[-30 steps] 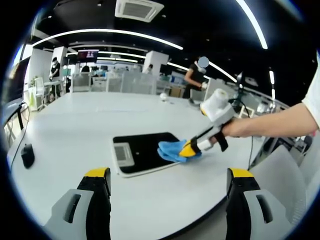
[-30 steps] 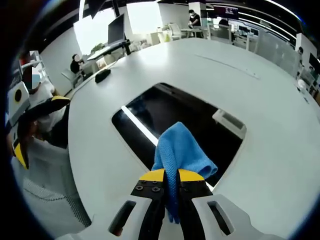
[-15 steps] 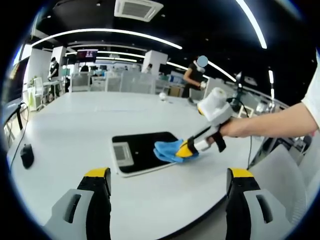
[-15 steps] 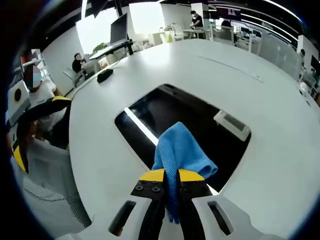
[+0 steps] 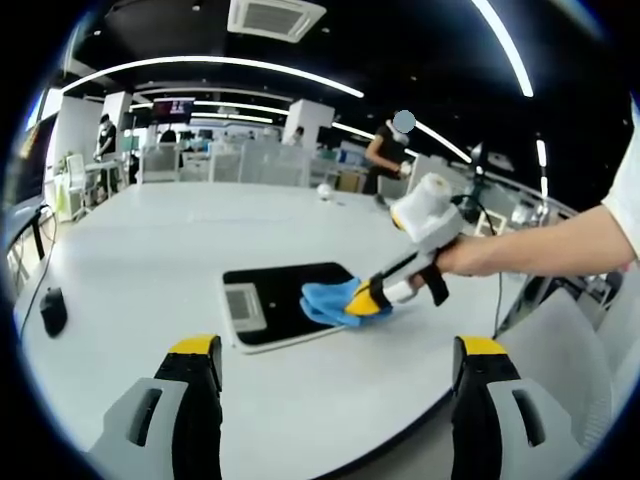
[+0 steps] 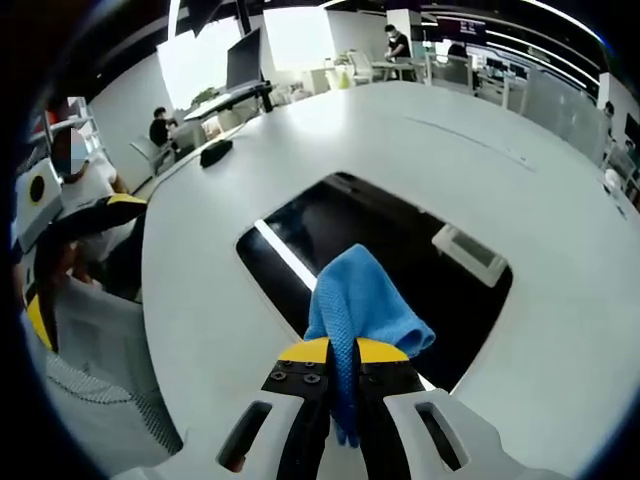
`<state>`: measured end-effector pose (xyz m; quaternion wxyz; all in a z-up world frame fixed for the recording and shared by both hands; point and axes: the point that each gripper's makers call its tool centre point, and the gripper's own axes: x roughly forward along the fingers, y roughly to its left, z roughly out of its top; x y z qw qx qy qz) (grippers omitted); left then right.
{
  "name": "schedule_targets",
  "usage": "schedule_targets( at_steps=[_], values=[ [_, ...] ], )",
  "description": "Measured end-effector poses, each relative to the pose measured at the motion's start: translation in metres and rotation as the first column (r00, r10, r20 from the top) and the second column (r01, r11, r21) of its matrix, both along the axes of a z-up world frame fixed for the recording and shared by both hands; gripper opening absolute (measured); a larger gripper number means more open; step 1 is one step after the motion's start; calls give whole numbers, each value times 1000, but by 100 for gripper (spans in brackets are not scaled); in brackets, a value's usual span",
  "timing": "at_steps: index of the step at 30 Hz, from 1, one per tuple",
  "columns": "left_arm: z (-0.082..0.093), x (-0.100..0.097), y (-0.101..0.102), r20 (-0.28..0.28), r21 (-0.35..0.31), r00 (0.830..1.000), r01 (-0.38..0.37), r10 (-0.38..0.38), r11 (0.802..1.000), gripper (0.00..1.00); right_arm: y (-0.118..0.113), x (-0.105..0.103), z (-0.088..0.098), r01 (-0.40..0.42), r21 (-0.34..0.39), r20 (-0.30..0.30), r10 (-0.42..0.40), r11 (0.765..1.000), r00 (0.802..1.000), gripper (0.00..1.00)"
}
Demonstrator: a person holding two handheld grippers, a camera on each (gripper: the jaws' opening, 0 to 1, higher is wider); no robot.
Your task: Wipe the mirror surface with the cleaning cloth until all visible marks leave the cleaned area.
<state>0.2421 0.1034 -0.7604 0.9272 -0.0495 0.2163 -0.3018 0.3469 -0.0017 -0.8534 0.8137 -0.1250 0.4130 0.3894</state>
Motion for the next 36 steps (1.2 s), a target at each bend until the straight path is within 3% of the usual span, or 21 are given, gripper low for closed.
schedule_targets(
  at_steps=[36],
  values=[
    [-1,-1,0,-8,6,1000,2,-1,1000,96,35,-2,0,-58,63,5,58,996,998,3]
  ],
)
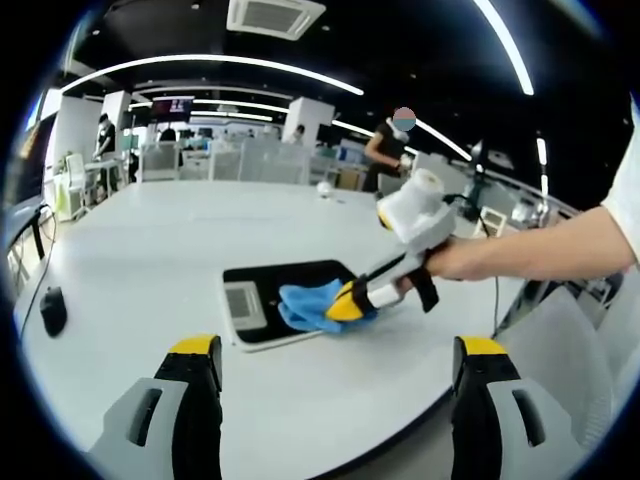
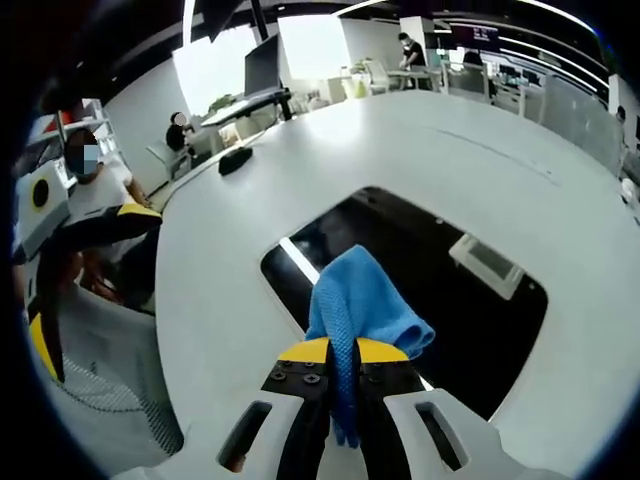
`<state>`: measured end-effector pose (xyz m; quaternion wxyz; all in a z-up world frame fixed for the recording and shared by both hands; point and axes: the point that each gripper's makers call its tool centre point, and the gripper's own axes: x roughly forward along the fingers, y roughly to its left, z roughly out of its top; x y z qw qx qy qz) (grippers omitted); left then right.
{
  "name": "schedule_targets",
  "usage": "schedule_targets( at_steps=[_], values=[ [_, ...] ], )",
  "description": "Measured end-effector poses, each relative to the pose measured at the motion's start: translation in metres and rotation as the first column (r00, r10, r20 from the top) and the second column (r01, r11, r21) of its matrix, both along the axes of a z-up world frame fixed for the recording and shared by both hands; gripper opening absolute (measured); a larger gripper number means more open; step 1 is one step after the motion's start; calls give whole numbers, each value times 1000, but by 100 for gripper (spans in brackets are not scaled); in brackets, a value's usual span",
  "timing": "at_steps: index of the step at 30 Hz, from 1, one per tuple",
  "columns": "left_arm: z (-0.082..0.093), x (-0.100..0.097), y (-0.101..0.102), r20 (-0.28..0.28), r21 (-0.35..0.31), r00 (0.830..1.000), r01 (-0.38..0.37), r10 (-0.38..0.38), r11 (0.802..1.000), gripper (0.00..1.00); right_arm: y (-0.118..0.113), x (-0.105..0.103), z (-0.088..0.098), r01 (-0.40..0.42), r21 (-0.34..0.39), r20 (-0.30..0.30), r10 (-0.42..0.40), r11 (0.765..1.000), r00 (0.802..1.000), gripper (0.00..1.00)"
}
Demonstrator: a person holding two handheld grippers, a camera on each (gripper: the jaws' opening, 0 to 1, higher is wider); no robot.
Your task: Wipe the mirror surface with the cleaning cloth until all visible marks leave the cleaned area.
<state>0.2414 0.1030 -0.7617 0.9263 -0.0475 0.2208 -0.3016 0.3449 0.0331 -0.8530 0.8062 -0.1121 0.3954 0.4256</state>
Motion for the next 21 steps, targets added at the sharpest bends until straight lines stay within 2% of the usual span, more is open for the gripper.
schedule_targets(
  at_steps=[21],
  values=[
    [0,-1,-1,-3,-5,1000,13,-13,1000,96,5,-1,0,-3,9,9,3,1000,1000,3]
  ],
)
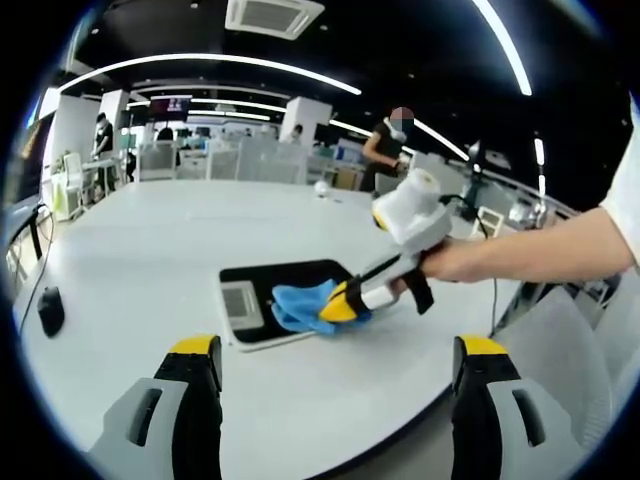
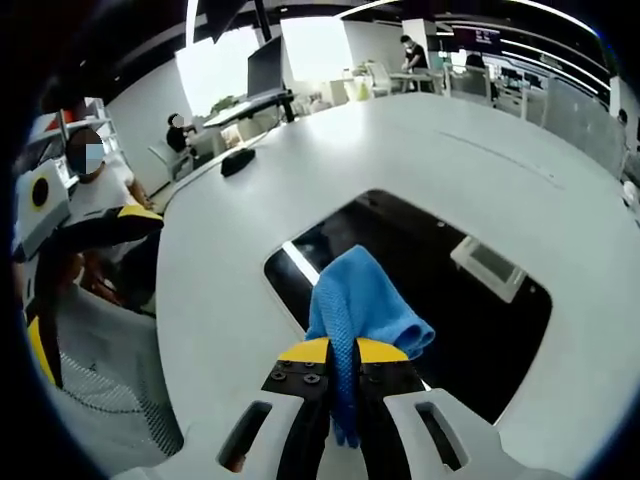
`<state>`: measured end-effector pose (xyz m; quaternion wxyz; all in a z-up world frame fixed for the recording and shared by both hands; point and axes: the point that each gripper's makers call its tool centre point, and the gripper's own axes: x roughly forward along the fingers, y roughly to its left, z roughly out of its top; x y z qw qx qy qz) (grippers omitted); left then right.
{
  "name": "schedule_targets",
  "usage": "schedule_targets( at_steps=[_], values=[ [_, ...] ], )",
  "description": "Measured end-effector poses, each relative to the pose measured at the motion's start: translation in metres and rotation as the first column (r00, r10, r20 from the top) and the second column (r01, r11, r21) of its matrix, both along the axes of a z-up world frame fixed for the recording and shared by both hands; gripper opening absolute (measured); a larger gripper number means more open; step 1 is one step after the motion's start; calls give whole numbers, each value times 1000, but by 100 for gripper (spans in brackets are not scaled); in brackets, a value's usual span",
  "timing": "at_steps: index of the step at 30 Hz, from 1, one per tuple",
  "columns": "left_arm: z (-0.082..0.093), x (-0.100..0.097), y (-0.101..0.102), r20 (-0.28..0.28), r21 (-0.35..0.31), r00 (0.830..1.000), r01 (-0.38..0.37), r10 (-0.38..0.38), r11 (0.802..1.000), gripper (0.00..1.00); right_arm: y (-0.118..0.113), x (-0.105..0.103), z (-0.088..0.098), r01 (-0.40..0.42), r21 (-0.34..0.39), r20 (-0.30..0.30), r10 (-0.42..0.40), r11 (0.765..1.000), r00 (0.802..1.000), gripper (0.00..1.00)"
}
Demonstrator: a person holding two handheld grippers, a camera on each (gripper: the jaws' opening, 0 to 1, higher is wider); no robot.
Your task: Wipe the mirror surface with the cleaning cloth until all visible marks leave the cleaned area.
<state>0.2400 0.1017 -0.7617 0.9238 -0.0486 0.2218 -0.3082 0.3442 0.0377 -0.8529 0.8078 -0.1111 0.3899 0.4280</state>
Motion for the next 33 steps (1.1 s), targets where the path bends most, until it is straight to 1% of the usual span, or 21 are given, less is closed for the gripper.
schedule_targets(
  at_steps=[7,12,23,33],
  values=[
    [0,0,0,-1,1,1000,1,-1,1000,96,1,0,0,-4,4,1,4,1000,1000,3],
    [-1,0,0,-4,3,1000,1,-1,1000,96,10,-2,1,-17,22,4,17,1000,1000,3],
    [-1,0,0,-5,3,1000,0,0,1000,96,12,-1,1,-21,34,0,21,999,1000,3],
    [-2,0,0,-6,6,1000,-1,1,1000,96,22,-2,1,-34,56,0,34,998,999,3]
  ],
)
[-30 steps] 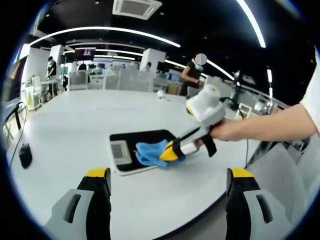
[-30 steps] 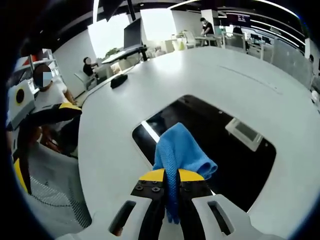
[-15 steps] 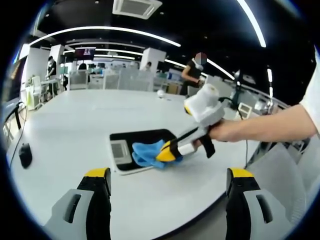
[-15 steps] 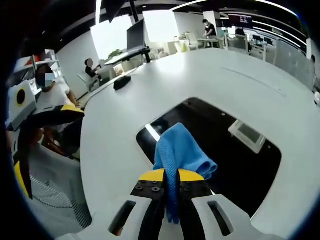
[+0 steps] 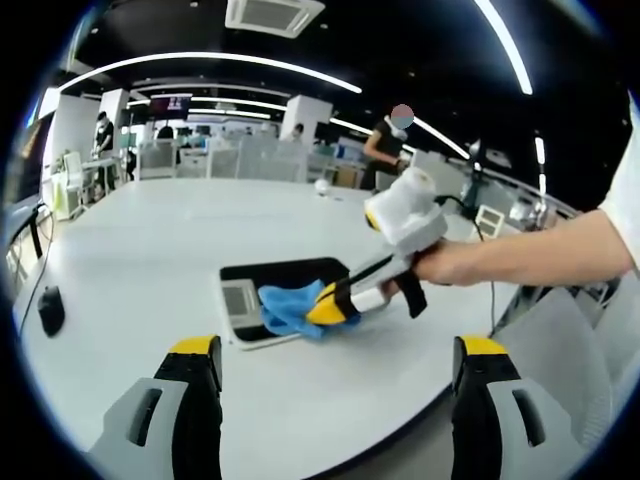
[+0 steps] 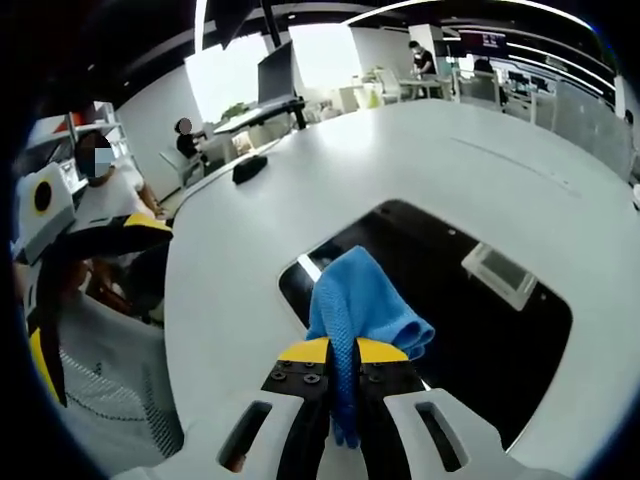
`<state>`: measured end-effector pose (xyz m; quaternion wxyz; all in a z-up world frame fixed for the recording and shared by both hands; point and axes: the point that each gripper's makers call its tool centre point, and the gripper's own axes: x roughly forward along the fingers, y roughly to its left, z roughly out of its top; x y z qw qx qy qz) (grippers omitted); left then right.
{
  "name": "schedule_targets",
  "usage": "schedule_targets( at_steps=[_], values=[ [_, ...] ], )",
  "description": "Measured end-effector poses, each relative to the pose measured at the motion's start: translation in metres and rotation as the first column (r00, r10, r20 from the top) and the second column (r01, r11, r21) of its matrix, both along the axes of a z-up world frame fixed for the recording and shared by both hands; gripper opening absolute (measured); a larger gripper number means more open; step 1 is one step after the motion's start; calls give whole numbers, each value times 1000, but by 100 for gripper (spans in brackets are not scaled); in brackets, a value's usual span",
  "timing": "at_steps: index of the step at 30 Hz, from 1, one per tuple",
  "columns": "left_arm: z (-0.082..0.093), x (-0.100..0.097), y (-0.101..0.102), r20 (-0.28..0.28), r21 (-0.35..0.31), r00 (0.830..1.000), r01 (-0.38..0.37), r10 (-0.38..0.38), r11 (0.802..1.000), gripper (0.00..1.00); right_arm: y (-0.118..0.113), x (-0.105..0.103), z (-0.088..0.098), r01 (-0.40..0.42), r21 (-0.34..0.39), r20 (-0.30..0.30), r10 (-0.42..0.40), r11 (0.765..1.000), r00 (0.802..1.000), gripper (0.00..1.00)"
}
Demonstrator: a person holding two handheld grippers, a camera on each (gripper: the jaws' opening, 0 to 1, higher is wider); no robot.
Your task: Wipe the mirror surface with the cleaning cloth until all visible marks leave the cleaned area.
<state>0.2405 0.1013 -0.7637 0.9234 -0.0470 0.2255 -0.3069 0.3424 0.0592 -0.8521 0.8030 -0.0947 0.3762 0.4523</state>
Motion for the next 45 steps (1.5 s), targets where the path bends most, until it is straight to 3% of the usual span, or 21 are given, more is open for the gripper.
schedule_targets(
  at_steps=[45],
  values=[
    [-1,-1,-1,-5,-6,1000,14,-14,1000,96,42,-3,1,-43,50,-2,43,998,999,3]
  ],
)
